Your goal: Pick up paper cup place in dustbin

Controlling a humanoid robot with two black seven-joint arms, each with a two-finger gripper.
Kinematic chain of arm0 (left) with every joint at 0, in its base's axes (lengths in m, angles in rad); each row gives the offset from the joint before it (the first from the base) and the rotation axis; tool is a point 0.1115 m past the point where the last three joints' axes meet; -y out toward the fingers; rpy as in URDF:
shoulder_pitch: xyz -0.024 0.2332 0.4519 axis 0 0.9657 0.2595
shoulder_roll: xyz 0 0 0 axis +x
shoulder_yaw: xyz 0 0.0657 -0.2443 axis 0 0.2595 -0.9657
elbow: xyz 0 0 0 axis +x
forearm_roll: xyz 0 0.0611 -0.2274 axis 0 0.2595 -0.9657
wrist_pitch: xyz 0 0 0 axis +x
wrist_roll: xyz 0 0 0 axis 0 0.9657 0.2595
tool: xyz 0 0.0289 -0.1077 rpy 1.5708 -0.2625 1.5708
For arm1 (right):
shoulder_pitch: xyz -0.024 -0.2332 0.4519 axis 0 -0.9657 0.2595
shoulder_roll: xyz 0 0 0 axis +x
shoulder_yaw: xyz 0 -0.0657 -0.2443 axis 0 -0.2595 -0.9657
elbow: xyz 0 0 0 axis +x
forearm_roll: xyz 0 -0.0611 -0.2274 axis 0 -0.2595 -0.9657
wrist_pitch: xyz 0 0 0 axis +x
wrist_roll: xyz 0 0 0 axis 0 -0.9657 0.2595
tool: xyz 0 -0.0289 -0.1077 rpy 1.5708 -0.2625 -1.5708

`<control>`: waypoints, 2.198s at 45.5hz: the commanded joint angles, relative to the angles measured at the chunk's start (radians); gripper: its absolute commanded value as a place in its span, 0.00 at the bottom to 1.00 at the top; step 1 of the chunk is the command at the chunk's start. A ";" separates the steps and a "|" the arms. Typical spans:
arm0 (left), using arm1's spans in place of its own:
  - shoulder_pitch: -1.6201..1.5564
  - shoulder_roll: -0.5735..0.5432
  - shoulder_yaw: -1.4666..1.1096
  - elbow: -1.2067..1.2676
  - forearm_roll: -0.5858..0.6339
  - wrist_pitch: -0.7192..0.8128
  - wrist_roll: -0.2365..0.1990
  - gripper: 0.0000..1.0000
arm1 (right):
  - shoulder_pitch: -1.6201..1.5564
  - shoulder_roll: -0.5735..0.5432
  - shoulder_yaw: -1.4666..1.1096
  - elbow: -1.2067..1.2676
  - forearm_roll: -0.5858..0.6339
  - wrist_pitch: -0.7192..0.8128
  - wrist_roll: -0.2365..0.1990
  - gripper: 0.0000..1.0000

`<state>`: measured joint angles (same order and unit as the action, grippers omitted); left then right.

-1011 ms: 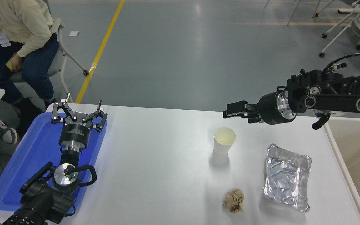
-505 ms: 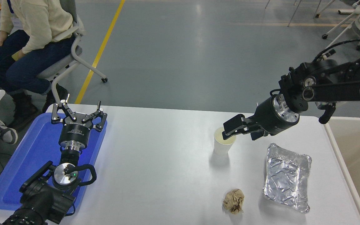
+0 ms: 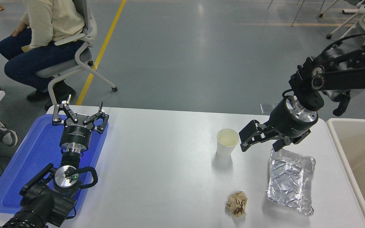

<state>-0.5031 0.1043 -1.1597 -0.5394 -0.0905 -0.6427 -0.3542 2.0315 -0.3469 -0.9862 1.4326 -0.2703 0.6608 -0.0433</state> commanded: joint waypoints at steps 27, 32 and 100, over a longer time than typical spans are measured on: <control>0.000 0.000 0.000 -0.001 0.000 0.000 0.000 1.00 | -0.396 0.256 0.121 -0.469 -0.004 -0.276 -0.009 1.00; 0.000 0.000 0.000 0.001 0.000 0.000 0.000 1.00 | -0.454 0.282 0.121 -0.531 -0.006 -0.325 -0.009 1.00; 0.000 0.000 0.000 -0.001 0.000 0.000 0.000 1.00 | -0.711 0.344 0.119 -0.696 -0.196 -0.509 -0.055 0.00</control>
<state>-0.5031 0.1043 -1.1597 -0.5386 -0.0905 -0.6427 -0.3544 1.3254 -0.0092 -0.8673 0.7374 -0.4655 0.1537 -0.0985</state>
